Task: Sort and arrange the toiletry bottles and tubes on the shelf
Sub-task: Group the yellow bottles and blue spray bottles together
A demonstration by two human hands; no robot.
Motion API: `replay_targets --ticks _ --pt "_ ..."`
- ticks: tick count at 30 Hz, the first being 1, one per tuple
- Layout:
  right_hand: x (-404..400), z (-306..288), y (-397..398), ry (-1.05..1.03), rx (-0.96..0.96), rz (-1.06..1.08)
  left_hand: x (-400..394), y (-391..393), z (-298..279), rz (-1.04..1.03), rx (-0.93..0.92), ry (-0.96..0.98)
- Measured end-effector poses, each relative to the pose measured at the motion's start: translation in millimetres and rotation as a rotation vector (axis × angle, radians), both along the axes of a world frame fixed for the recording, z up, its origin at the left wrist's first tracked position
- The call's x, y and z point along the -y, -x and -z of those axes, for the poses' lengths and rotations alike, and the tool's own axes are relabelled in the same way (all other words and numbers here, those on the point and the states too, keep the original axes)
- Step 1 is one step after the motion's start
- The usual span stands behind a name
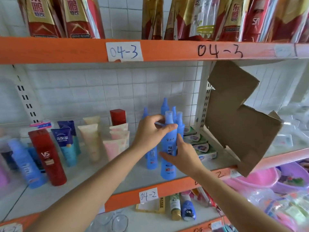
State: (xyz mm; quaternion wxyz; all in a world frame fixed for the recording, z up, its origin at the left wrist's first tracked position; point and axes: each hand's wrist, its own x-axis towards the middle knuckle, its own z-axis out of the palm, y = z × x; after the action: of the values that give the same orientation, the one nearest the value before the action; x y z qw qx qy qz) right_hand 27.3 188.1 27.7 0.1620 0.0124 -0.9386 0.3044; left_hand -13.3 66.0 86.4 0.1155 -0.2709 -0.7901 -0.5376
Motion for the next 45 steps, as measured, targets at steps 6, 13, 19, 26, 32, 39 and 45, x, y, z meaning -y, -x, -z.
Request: replay_targets --ticks 6,13,19,26,32,39,45 --pt "-39 11 0 0.094 -0.028 0.086 -3 17 -1 0.058 0.068 -0.121" --pt "-65 23 12 0.132 0.025 0.155 -5 39 10 0.008 0.004 0.025" --pt "-65 33 20 0.144 0.064 0.141 -30 90 -13 -0.134 -0.084 0.201" --pt "-68 41 26 0.122 0.038 0.092 -62 142 -28 0.026 0.043 0.576" --pt "-71 48 27 0.134 0.004 0.054 -70 164 -28 -0.002 -0.014 0.642" --pt "-74 52 28 0.156 -0.011 0.017 -71 184 -24 -0.042 -0.028 0.609" --pt "-75 55 28 0.200 -0.010 0.009 -71 188 -24 -0.061 0.039 0.553"
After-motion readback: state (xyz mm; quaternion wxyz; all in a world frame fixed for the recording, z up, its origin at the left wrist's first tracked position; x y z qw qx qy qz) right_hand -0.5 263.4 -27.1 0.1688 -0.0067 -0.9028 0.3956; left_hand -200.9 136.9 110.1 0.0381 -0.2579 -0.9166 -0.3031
